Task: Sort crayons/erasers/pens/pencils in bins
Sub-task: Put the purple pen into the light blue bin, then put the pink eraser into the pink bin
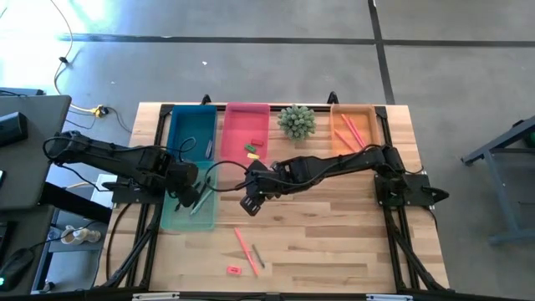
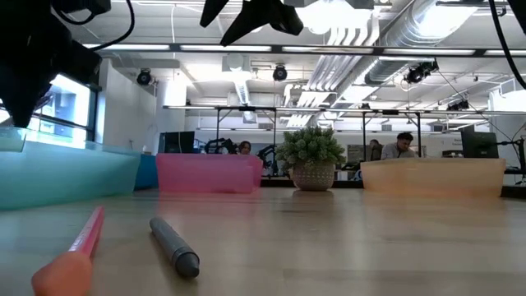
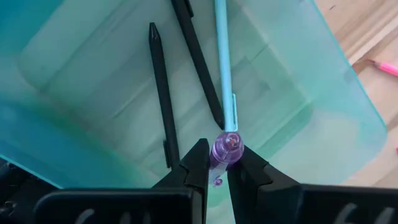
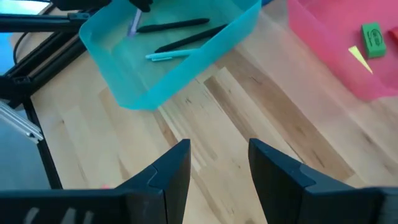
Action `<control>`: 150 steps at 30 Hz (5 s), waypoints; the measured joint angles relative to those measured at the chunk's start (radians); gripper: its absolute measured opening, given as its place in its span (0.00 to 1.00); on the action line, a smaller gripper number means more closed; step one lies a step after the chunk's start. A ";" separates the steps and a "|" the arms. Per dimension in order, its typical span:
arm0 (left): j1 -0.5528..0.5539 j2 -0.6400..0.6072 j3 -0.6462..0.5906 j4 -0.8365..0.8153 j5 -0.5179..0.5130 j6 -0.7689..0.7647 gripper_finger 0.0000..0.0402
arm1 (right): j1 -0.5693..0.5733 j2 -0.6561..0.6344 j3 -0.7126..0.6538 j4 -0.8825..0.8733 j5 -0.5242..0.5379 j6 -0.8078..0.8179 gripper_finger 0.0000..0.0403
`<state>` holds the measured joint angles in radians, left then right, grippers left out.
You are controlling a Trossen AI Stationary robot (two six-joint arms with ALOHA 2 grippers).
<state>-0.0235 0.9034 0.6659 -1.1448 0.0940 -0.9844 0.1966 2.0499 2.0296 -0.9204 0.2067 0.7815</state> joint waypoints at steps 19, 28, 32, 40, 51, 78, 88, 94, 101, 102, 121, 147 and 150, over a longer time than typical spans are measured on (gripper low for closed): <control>0.000 0.156 0.000 0.038 -0.026 -0.031 0.14 | 0.053 0.001 0.000 -0.034 -0.001 -0.004 0.38; 0.000 0.155 0.000 0.056 -0.027 -0.028 0.28 | 0.075 0.001 0.000 -0.034 0.000 0.027 0.38; 0.000 0.148 0.000 0.055 -0.006 -0.023 0.34 | 0.089 0.001 0.000 -0.034 0.000 0.078 0.38; -0.005 0.090 0.024 0.049 0.066 -0.074 0.36 | 0.124 0.001 0.000 -0.034 0.000 0.137 0.38; -0.085 0.057 0.167 0.082 0.018 -0.183 0.34 | 0.186 0.066 0.000 -0.048 -0.064 0.235 0.38; -0.214 0.057 0.177 0.042 -0.020 -0.112 0.34 | 0.249 0.322 0.000 0.182 -0.275 0.585 0.38; -0.214 0.057 0.177 0.042 -0.029 -0.092 0.34 | 0.249 0.342 0.000 0.178 -0.189 0.579 0.38; -0.214 0.058 0.177 0.042 -0.031 -0.087 0.34 | 0.249 0.342 0.000 0.146 -0.189 0.566 0.38; -0.263 0.058 0.177 0.093 -0.036 -0.104 0.34 | 0.243 0.324 0.000 0.037 -0.170 0.493 0.38; -0.281 0.058 0.177 0.121 -0.042 -0.104 0.34 | 0.242 0.315 0.000 0.017 -0.157 0.488 0.38; -0.484 0.066 0.177 0.582 -0.186 -0.059 0.34 | 0.242 0.162 0.001 -0.213 0.030 0.475 0.38; -0.460 0.239 0.570 0.432 -0.325 0.140 0.34 | 0.229 0.001 0.001 -0.581 0.178 0.518 0.38; -0.464 0.286 0.574 0.354 -0.344 0.114 0.34 | 0.229 -0.003 0.001 -0.606 0.178 0.516 0.38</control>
<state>-0.4874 1.1895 1.2401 -0.7905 -0.2500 -0.8705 0.4255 2.0472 2.0304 -1.5260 0.3850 1.2976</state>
